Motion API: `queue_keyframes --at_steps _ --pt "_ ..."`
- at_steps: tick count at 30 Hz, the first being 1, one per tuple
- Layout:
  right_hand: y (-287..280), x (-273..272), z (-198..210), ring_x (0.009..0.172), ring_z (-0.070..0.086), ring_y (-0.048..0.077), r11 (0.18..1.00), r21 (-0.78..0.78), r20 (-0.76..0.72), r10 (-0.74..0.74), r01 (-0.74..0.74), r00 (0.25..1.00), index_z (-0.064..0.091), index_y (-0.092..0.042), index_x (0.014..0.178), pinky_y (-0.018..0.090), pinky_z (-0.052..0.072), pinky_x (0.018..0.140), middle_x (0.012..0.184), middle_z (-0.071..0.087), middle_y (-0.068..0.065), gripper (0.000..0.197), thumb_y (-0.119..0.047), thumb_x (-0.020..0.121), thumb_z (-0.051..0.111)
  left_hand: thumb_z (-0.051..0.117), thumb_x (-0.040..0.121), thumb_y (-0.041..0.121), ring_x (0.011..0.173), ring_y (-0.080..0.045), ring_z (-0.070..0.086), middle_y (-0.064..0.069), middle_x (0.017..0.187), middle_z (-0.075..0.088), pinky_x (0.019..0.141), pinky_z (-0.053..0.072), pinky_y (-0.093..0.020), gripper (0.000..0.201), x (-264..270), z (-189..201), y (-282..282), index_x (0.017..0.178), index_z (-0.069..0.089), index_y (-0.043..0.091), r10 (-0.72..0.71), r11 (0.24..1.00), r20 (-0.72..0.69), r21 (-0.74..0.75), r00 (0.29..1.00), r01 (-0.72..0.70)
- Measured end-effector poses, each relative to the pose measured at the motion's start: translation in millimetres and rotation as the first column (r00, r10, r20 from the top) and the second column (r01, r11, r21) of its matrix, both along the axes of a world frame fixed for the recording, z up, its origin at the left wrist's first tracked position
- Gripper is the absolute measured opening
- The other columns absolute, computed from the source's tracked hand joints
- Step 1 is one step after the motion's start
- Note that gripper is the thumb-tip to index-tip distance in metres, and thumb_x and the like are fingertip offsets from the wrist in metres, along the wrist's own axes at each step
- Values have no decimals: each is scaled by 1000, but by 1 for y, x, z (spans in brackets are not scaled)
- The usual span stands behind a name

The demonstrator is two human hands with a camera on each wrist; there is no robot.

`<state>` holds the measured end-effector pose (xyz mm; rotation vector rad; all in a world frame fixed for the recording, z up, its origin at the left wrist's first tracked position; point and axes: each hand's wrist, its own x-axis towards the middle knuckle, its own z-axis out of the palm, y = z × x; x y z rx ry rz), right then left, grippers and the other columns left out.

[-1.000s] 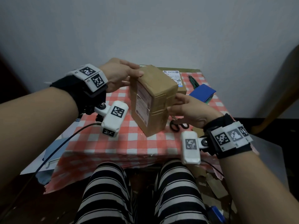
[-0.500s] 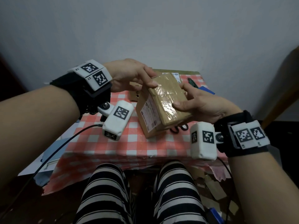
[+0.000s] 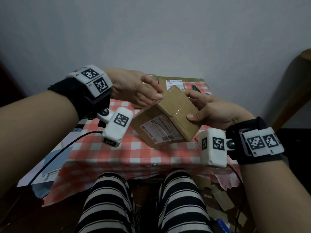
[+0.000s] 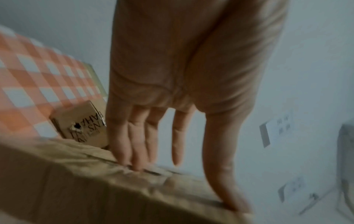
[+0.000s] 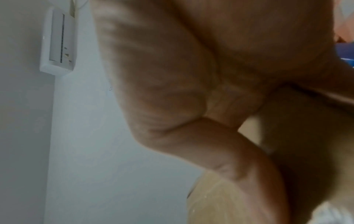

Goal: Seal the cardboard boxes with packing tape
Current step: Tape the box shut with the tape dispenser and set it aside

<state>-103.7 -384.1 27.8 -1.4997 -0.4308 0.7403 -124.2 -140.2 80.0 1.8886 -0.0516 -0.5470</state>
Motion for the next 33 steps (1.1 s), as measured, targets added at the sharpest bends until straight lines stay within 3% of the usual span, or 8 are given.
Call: queue_keyframes --at_steps 4,6,9,15,18,22,27,33 --pt "0 -1 4 108 56 28 994 -93 112 -40 51 993 61 -30 126 50 39 85 124 64 4 70 11 69 55 74 59 25 102 -25 56 -8 121 58 90 49 -35 74 -2 -7 -2 130 54 25 -7 995 -8 100 1000 8" --pt "0 -1 6 101 58 19 986 -104 133 -113 128 985 62 -29 122 39 43 81 117 64 0 64 19 80 50 72 61 26 101 -23 52 -7 124 56 81 49 -31 68 -3 -9 -5 126 57 22 -32 992 -1 124 999 32" --pt "2 -3 8 85 61 6 976 -70 96 -198 205 975 58 -23 124 18 52 58 113 60 -3 60 22 90 38 73 59 25 78 -19 54 -4 95 60 69 48 -27 56 -3 -12 -9 111 57 16 -2 994 43 108 999 -3" --pt "7 -3 1 92 57 22 958 -123 79 -251 260 965 54 -33 135 51 51 83 112 60 7 44 -8 99 51 73 56 23 53 -9 47 6 59 58 51 43 -17 36 2 -17 -11 83 50 19 29 997 89 71 996 -36" --pt "9 -5 -2 102 66 15 979 -76 47 -186 189 981 42 -33 145 42 59 69 130 62 -4 65 -36 83 62 74 58 23 50 -8 50 7 53 57 50 45 -18 36 4 -19 -12 85 51 16 29 997 110 62 994 -36" --pt "9 -3 -8 93 69 10 986 -63 109 -149 157 983 36 -33 148 22 56 64 128 60 -4 87 -11 72 71 76 67 16 57 -13 54 3 60 58 53 47 -23 31 7 -23 -14 90 57 10 48 992 170 107 984 -66" --pt "8 2 -11 75 72 11 983 -42 71 -173 176 982 49 -36 136 22 54 55 103 67 -7 83 20 76 64 69 81 1 57 -13 52 -6 72 58 48 48 -17 24 10 -25 -16 104 61 1 53 986 192 144 980 -82" --pt "3 6 -18 94 69 21 979 -29 50 -203 204 978 50 -35 136 33 61 69 108 66 -8 87 24 74 61 68 82 -1 53 -8 55 -5 75 62 50 50 -16 23 15 -27 -18 104 64 2 71 985 201 140 977 -101"
